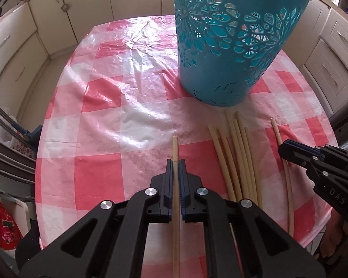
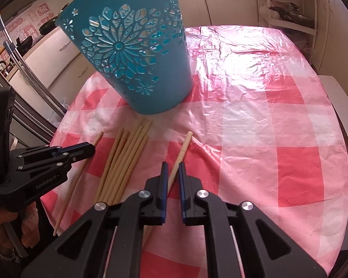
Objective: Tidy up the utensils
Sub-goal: 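Lift the stick with the left tool and drop it into the basket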
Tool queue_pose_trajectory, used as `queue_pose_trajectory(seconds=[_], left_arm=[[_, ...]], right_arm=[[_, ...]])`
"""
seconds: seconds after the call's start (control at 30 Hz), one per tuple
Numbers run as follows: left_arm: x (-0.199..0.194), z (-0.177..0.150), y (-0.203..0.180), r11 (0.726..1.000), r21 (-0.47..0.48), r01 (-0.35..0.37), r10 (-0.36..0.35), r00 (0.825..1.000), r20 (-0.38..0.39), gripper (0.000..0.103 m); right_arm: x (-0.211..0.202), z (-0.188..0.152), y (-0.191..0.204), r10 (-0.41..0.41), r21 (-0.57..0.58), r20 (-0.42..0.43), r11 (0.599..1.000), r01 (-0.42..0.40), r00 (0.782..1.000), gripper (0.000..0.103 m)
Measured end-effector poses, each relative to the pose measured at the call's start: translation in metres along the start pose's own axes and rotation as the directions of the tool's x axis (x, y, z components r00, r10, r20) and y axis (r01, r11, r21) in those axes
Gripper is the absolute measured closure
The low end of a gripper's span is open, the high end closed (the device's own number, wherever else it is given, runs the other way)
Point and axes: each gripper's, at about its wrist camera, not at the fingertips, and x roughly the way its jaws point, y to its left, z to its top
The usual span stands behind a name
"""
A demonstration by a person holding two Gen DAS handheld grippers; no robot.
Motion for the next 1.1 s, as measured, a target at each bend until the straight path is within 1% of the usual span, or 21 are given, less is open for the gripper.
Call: queue_pose_trajectory(seconds=[0.1, 0.17, 0.23, 0.3, 0.47, 0.6, 0.67, 0.7, 0.73, 0.8, 0.87, 0.93, 1.0, 1.1], left_arm=[[0.001, 0.002, -0.006, 0.999, 0.019, -0.035, 0.035, 0.999, 0.016, 0.098], [0.001, 0.004, -0.006, 0.999, 0.01, -0.031, 0.031, 0.999, 0.023, 0.098], [-0.001, 0.003, -0.004, 1.0, -0.011, -0.002, 0.002, 1.0, 0.027, 0.098], [-0.009, 0.0, -0.004, 1.0, -0.015, -0.001, 0.002, 0.999, 0.05, 0.098], [-0.03, -0.005, -0.001, 0.999, -0.041, 0.028, -0.024, 0.995, 0.098, 0.098], [-0.051, -0.007, -0.001, 0.997, -0.052, 0.064, -0.055, 0.986, 0.157, 0.098], [-0.062, -0.008, -0.001, 0.994, -0.057, 0.094, -0.082, 0.979, 0.184, 0.098], [-0.067, -0.005, 0.002, 0.991, -0.064, 0.121, -0.105, 0.974, 0.202, 0.098], [-0.072, -0.005, 0.004, 0.985, -0.072, 0.159, -0.139, 0.965, 0.223, 0.098], [-0.087, -0.004, 0.009, 0.977, -0.084, 0.194, -0.166, 0.949, 0.267, 0.098], [-0.104, -0.004, 0.013, 0.964, -0.091, 0.25, -0.209, 0.923, 0.324, 0.098], [-0.125, -0.001, 0.018, 0.956, -0.097, 0.275, -0.219, 0.896, 0.385, 0.098], [-0.144, 0.007, 0.026, 0.943, -0.105, 0.316, -0.24, 0.862, 0.446, 0.098], [-0.175, 0.022, 0.031, 0.932, -0.097, 0.349, -0.245, 0.804, 0.542, 0.098]], right_arm=[[0.002, 0.003, 0.004, -0.021, -0.013, -0.004, 1.0, 0.021, 1.0, 0.093], [0.003, 0.004, 0.006, -0.034, -0.031, -0.011, 0.999, 0.033, 0.999, 0.094], [0.003, 0.004, 0.008, -0.042, -0.044, -0.024, 0.998, 0.041, 0.999, 0.094], [0.003, 0.005, 0.009, -0.057, -0.055, -0.031, 0.997, 0.055, 0.998, 0.094], [0.008, 0.01, 0.013, -0.074, -0.073, -0.053, 0.995, 0.07, 0.996, 0.094], [0.009, 0.009, 0.015, -0.073, -0.096, -0.046, 0.993, 0.068, 0.996, 0.094], [0.008, 0.006, 0.013, -0.056, -0.087, -0.027, 0.995, 0.053, 0.998, 0.094], [0.008, 0.004, 0.011, -0.046, -0.082, -0.015, 0.996, 0.044, 0.999, 0.094], [0.007, 0.003, 0.01, -0.037, -0.079, -0.003, 0.996, 0.037, 0.999, 0.094], [0.006, 0.0, 0.007, -0.023, -0.074, 0.014, 0.997, 0.024, 1.0, 0.094], [0.004, -0.001, 0.004, -0.014, -0.069, 0.022, 0.997, 0.015, 1.0, 0.094], [0.003, -0.002, 0.003, -0.009, -0.069, 0.03, 0.998, 0.011, 1.0, 0.094], [0.002, -0.003, 0.002, -0.007, -0.071, 0.036, 0.997, 0.01, 0.999, 0.094], [0.002, -0.003, 0.002, -0.001, -0.069, 0.04, 0.998, 0.004, 0.999, 0.094]])
